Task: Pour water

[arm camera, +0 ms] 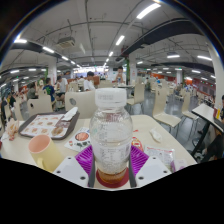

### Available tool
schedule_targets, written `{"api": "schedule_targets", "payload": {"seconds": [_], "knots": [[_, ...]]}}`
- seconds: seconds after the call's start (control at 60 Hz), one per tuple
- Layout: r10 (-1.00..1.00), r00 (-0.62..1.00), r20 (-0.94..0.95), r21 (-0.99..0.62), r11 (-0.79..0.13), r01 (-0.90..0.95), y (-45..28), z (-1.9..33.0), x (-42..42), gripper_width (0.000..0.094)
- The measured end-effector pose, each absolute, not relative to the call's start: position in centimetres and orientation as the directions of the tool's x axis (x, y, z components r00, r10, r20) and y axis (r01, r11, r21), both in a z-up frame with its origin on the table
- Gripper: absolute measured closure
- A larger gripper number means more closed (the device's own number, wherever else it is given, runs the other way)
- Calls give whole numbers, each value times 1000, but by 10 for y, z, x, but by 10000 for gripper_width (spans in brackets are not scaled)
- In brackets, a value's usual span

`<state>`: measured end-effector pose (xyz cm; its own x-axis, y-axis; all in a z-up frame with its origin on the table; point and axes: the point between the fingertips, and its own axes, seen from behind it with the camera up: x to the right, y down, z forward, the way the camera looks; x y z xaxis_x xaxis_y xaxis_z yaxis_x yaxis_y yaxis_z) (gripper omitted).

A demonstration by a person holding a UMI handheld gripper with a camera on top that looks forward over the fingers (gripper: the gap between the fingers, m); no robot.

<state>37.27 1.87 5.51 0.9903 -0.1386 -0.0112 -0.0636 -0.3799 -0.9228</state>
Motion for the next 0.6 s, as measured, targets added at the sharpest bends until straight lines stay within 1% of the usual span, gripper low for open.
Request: {"api": "schedule_targets", "payload": {"seconds": [0.083,0.117,0.15,0.183,0.2,0.217,0.25,0.3,0.467,0.6], "knots": [[-149,989,-27,-921,-381,-83,22,55,373,390],[-153,988,-26,-912,-402,-86,20,52,375,362],[-159,987,-21,-898,-432,-89,16,47,377,286],[-159,987,-18,-886,-455,-90,12,46,376,139],[-160,987,-19,-882,-463,-92,11,44,375,81],[-165,986,-17,-878,-469,-93,9,45,376,81],[-171,985,-13,-871,-482,-95,1,46,373,110],[-177,984,-3,-862,-498,-92,-11,53,370,84],[-176,984,31,-828,-555,-73,-66,83,345,93],[-179,983,38,-796,-601,-78,-123,108,311,81]]}}
